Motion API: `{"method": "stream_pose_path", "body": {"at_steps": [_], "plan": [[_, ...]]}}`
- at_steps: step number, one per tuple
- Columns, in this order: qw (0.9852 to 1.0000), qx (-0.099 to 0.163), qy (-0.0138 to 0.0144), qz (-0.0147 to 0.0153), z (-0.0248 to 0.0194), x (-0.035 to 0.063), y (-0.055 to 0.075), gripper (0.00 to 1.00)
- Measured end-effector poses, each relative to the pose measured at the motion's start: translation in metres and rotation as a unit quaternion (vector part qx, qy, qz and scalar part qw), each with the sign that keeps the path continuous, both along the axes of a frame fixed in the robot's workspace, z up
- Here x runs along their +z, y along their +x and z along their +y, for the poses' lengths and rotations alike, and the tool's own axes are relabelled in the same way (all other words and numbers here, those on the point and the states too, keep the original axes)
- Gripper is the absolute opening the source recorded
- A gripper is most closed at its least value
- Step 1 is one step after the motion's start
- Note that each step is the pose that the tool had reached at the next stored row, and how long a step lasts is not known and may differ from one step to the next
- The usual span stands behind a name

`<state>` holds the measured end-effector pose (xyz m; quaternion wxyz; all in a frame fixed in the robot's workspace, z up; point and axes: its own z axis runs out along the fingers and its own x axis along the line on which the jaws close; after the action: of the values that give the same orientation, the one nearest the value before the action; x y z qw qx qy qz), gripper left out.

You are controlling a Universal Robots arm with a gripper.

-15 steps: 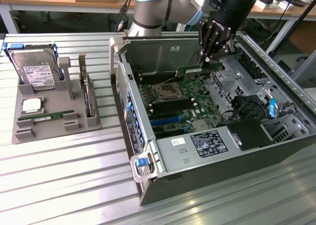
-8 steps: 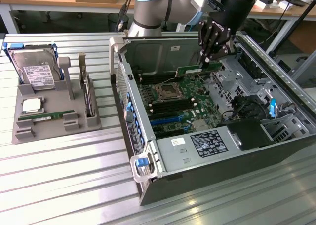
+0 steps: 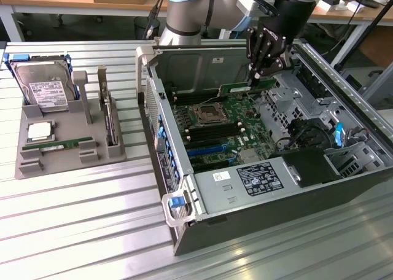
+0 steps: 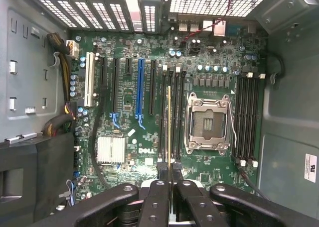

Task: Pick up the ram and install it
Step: 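Insert the ram into the slot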

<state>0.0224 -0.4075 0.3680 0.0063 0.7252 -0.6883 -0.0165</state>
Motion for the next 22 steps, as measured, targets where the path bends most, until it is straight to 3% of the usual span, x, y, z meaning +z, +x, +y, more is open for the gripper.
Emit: {"method": "stream_pose_path", "body": {"at_steps": [22], "plan": [[1.0,0.0,0.0,0.0,0.0,-0.0088,0.0,0.12]]}}
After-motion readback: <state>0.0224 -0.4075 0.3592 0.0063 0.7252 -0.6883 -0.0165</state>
